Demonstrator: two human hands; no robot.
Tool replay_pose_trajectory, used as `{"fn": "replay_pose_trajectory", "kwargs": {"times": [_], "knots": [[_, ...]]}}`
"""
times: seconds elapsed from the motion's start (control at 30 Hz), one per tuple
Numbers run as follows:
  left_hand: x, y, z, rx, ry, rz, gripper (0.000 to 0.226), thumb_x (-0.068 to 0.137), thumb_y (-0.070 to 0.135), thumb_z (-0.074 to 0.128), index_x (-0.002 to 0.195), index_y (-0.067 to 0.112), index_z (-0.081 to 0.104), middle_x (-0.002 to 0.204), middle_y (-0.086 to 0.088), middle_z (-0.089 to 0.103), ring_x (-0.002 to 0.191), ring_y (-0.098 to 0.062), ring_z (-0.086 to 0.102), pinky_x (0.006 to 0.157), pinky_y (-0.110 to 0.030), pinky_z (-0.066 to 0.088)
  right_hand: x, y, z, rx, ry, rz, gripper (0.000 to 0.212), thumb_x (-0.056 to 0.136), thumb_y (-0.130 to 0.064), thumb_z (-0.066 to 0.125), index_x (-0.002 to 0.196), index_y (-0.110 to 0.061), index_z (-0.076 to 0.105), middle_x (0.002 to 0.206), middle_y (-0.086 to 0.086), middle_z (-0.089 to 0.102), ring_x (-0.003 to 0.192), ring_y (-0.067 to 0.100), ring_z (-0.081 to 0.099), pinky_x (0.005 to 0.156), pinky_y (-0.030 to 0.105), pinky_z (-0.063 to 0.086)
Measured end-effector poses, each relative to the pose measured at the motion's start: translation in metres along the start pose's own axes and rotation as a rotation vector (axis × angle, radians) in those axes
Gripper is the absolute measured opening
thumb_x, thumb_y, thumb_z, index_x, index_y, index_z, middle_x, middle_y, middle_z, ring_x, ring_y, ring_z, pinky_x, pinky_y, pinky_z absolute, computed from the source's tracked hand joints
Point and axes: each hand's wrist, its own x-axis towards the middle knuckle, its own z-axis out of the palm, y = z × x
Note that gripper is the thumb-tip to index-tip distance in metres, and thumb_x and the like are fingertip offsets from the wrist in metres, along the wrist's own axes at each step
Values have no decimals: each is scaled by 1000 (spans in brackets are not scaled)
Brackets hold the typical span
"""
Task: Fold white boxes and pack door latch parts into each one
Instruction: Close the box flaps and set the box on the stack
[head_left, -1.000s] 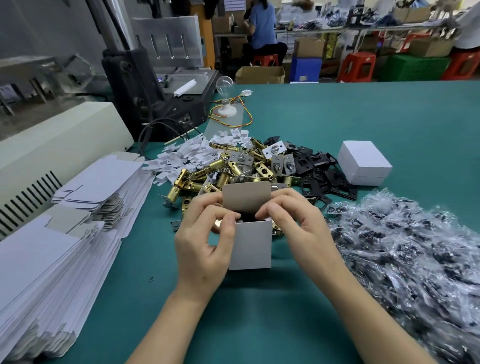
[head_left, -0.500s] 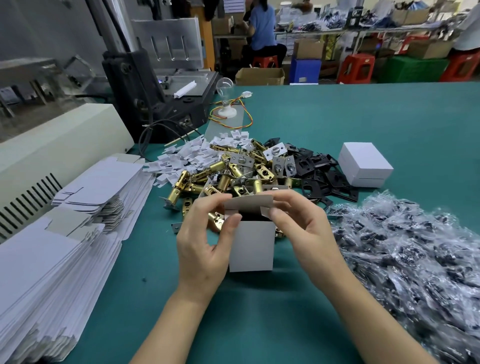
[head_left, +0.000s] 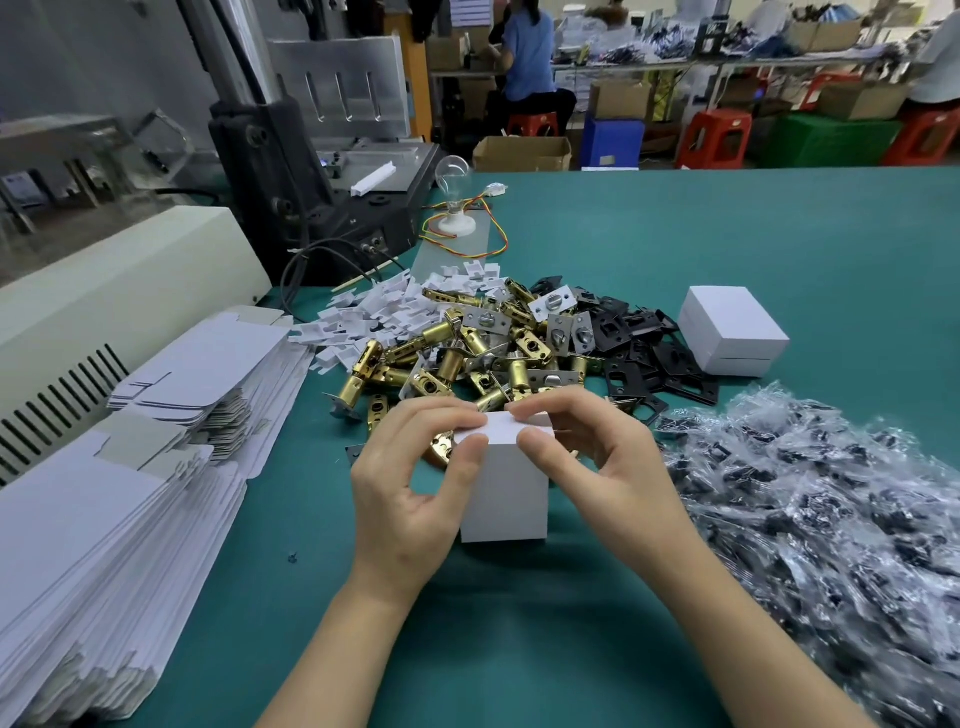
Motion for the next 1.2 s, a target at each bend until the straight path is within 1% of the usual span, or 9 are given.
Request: {"fn": "replay_pose_trajectory", "kwargs": {"times": [0.13, 0.23, 0.47, 0.6, 0.77, 0.83, 1.0, 1.1, 1.2], "knots": [[0, 1, -1, 2, -2, -4, 15, 99, 26, 65, 101, 15, 75, 105, 1, 74, 103, -25, 70, 73, -35, 54, 0, 2, 1, -89, 5, -68, 15, 99, -28, 62, 109, -28, 73, 110, -14, 72, 108, 15, 67, 83, 20, 53], [-1, 1, -2, 0, -4, -4, 15, 99, 24, 66, 100, 12, 76, 106, 2, 74, 102, -24, 70, 71, -36, 54, 1, 4, 1, -122, 8, -99, 16, 99, -24, 61, 108, -25, 74, 111, -13, 71, 112, 17, 66, 86, 22, 52], [-1, 0, -2, 6, -25, -18, 13, 97, 21, 66, 103, 13, 75, 103, 0, 72, 99, -23, 69, 72, -28, 50, 1, 5, 1, -121, 10, -99, 14, 97, -24, 65, 109, -26, 72, 107, -15, 71, 105, 16, 68, 79, 20, 53], [-1, -1, -1, -6, -31, -22, 13, 97, 19, 65, 103, 15, 75, 103, -1, 73, 99, -24, 69, 75, -29, 49, 0, 4, 1, -135, 27, -117, 15, 97, -23, 66, 109, -29, 72, 107, -16, 70, 103, 16, 68, 80, 27, 56], [0, -1, -2, -48, -49, -69, 14, 99, 22, 62, 102, 16, 74, 105, 3, 72, 100, -26, 68, 72, -36, 52, 1, 4, 0, -133, 41, -107, 13, 97, -21, 65, 106, -26, 73, 105, -12, 71, 103, 18, 68, 80, 35, 58], [0, -1, -2, -68, -58, -83, 14, 99, 23, 61, 103, 18, 73, 104, 4, 71, 99, -27, 68, 69, -39, 53, 1, 3, 0, -128, 47, -99, 13, 97, -22, 65, 105, -26, 74, 103, -12, 72, 102, 18, 69, 78, 33, 58], [0, 0, -3, -128, -69, -109, 13, 100, 27, 60, 101, 21, 72, 100, 3, 70, 93, -28, 66, 68, -48, 52, 0, 1, 1, -114, 52, -108, 13, 97, -20, 65, 104, -27, 74, 101, -15, 72, 99, 15, 69, 76, 22, 56], [1, -1, -2, -154, -84, -118, 11, 100, 27, 61, 102, 24, 72, 103, 2, 71, 98, -30, 67, 70, -54, 52, 1, 1, 0, -113, 32, -104, 14, 97, -20, 64, 104, -27, 73, 102, -12, 72, 102, 17, 68, 78, 25, 56], [-1, -3, -2, -206, -94, -150, 11, 99, 26, 61, 101, 27, 72, 106, 1, 70, 103, -32, 66, 77, -59, 51, 1, 2, -1, -93, 1, -108, 17, 97, -17, 63, 104, -29, 73, 105, -10, 72, 106, 18, 67, 81, 28, 56]]}}
